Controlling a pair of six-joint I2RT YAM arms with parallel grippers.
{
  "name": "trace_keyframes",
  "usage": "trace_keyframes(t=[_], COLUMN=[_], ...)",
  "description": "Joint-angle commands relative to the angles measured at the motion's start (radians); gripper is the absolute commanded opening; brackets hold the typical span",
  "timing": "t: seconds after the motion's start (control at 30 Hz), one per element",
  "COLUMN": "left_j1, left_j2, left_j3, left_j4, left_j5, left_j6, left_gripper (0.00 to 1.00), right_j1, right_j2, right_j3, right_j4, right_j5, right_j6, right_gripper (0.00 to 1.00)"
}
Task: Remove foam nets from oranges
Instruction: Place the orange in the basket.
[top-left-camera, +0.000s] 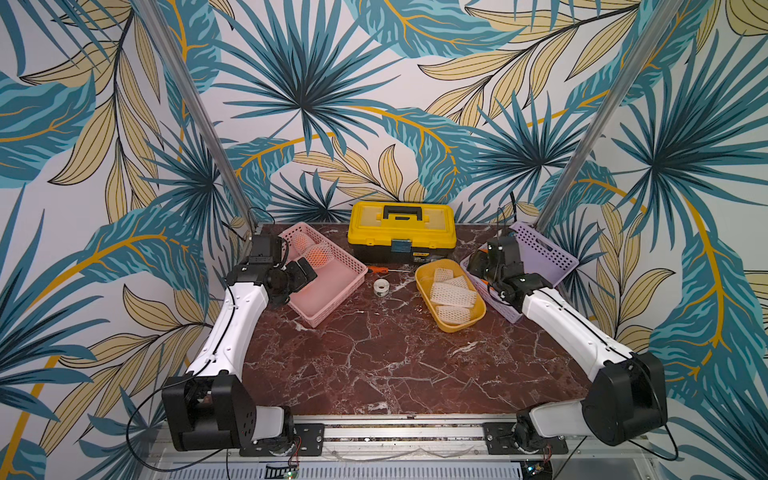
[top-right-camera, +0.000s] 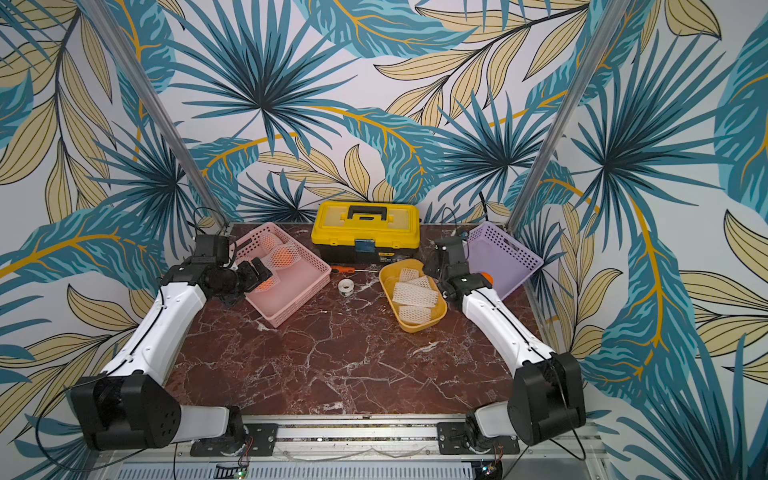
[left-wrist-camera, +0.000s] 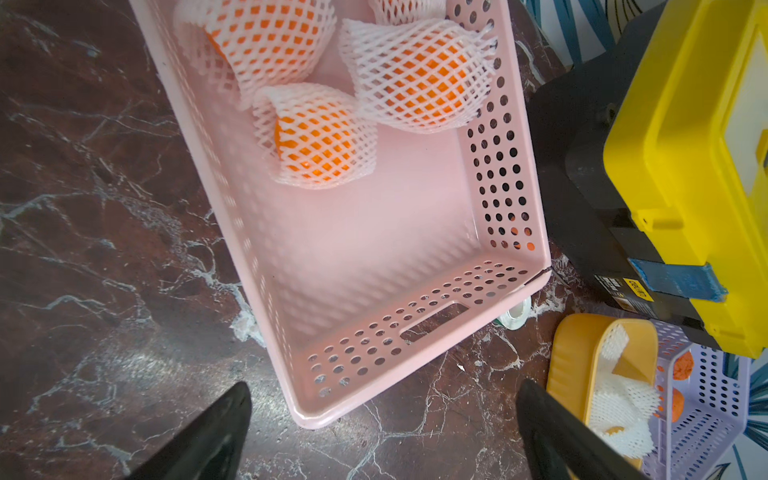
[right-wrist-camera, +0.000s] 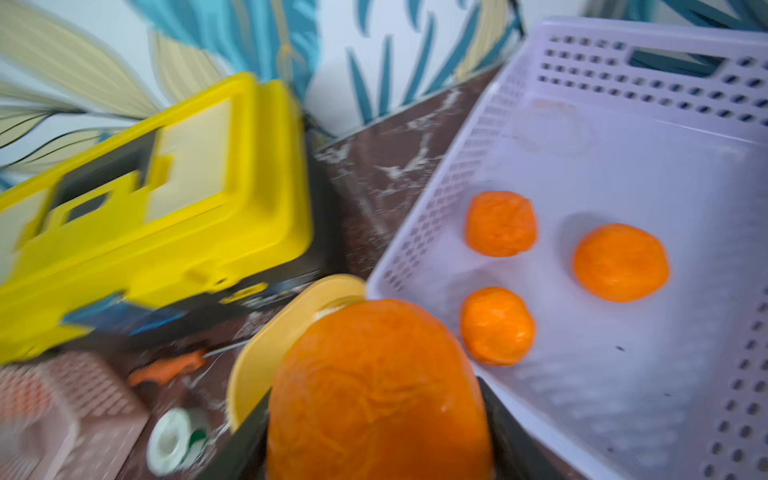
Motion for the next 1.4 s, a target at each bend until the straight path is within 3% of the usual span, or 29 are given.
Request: trace_keyframes(t=[0.0,0.23,0.53,0.73,0.9,1.07,1.23,1.37], left_j1=[0.007,0.006,0.006,0.006,0.006,0.007,0.005,-0.004], left_j2=[-0.031,-0.034,-0.024,-0.007,0.029,0.048,0.064,0.150], left_j3=[-0.011,-0.026,-0.032,-0.031,-0.029,-0.004,0.040,0.132], left_j4=[0.024,0.044,0.054,0.055,0.056,0.054,0.031,-0.078], left_j5=[0.035,0.076,0.108,0.096,0.086,0.092,0.032,-0.088], left_j6=[0.009,-0.003,-0.014,-0.014,-0.010,-0.018,-0.022,-0.004], left_gripper=[1.00,1.00,1.00,1.00,1.00,0.99,0.99,0.95], right_j1=[-0.128,-0.293,-0.348,-0.354,-0.342,-0.222,0.091,0.343], right_j2=[0.096,0.367,0.639,0.598,0.337,0.047,-0.118,-0.131], right_j3=[0.026,0.254,0.546,0.541,0.304,-0.019,-0.228,-0.349], right_j4=[-0.006,-0.037,-0.136,-0.123,0.071,0.316,0.485,0.603], right_j5=[-0.060,-0.038,-0.080,-0.106,-0.234,-0.235,-0.236,-0.265], right_j6=[0.076,0.059,0.016,0.005,0.079,0.133,0.028,-0.038], right_gripper=[0.56,0.57,0.75,0.83,0.83,0.84,0.84,0.82])
